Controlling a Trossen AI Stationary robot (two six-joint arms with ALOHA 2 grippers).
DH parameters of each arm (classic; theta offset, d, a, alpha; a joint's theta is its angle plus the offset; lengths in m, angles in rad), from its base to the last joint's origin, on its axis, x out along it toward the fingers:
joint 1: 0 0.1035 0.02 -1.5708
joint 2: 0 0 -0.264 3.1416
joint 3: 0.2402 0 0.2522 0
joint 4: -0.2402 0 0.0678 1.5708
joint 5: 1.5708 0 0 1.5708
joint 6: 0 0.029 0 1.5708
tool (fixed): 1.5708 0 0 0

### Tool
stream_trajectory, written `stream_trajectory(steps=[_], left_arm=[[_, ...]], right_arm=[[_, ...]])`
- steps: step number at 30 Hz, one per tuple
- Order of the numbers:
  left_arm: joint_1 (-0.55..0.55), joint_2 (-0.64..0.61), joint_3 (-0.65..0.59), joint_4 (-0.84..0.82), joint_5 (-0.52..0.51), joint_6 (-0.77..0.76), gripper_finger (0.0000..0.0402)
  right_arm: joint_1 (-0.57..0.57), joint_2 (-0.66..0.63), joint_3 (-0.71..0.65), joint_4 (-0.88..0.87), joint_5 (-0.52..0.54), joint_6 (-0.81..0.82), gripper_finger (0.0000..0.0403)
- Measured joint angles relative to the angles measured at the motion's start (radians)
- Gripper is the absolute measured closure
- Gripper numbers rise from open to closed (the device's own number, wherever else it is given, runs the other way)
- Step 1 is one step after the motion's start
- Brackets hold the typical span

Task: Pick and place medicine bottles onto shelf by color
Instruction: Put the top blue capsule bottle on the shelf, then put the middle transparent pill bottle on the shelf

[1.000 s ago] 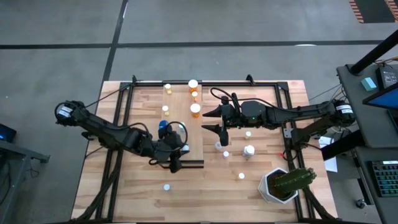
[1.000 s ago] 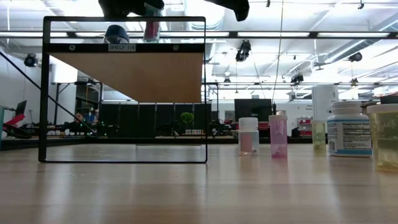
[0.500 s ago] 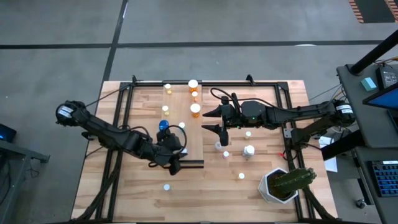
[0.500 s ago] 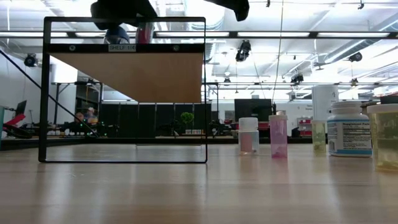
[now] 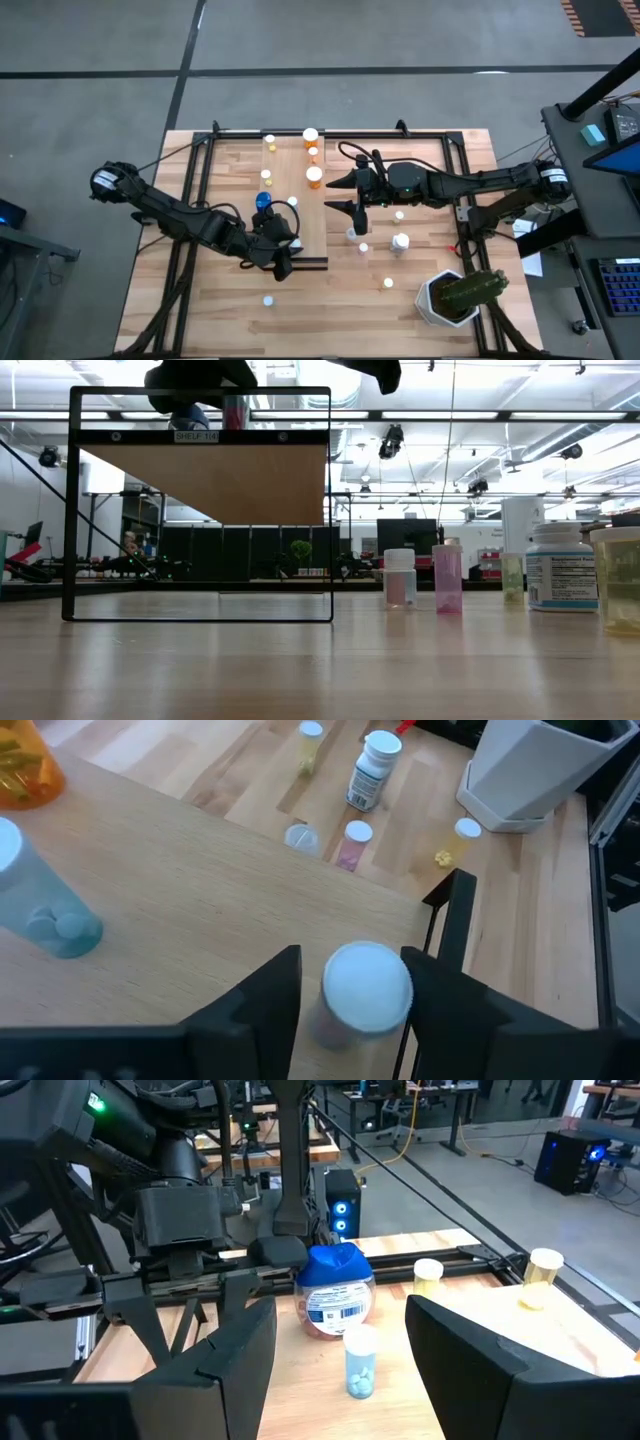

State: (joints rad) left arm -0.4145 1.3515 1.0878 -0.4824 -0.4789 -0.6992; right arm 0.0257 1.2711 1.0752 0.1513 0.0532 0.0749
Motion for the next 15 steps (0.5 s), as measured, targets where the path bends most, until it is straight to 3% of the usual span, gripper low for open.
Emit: stream_trajectory(steps=[7,15], left_arm=[[0.0,-0.046,0.0,-0.007,0.045,0.03,0.0238],[0.0,-0.137,0.004,-0.033,0.086,0.074,0.0238]], right_arm=[[0.0,-0.012,0.0,-0.017,-0.001,0.126,0.0188],[0.0,-0.02,0.001,-0.093,-0.075,0.485,0.0188]])
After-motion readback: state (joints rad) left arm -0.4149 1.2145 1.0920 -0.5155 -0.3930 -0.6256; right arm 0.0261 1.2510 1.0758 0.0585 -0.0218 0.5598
